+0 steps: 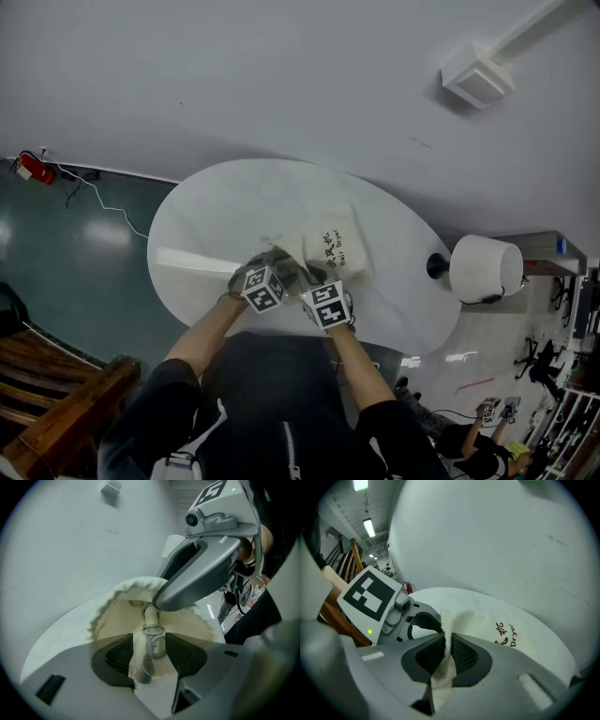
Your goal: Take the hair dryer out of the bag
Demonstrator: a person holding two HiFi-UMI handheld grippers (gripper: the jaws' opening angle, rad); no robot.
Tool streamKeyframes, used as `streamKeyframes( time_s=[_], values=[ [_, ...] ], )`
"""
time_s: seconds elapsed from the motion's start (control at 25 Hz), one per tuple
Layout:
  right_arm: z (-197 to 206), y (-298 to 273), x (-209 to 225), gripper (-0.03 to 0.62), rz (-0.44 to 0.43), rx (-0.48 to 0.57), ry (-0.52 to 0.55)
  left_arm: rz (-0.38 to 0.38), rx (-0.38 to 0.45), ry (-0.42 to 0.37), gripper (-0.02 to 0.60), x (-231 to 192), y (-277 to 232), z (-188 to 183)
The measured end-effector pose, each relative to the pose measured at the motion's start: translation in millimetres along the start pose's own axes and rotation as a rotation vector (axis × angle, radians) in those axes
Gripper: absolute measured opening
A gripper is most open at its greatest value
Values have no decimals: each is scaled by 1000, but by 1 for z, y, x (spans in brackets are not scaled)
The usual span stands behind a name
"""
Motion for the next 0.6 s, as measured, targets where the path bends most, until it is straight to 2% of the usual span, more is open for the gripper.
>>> streamKeyframes(
  time_s=[0.32, 0.6],
  values=[
    [3, 9, 7, 31, -4, 21, 0, 49, -45, 0, 204, 7, -27, -1],
    [8, 10, 10, 31, -11, 44, -20, 50, -109, -13, 216, 10, -43, 1]
  ],
)
Point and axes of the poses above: the fingertips, and each gripper's own axes: y backward along the fingers, x to its right, z out of its underside, the point moved 9 cm from there along y, backward along the fingers, and after that the axes turned 12 degrees about y, right-handed, at the moved point
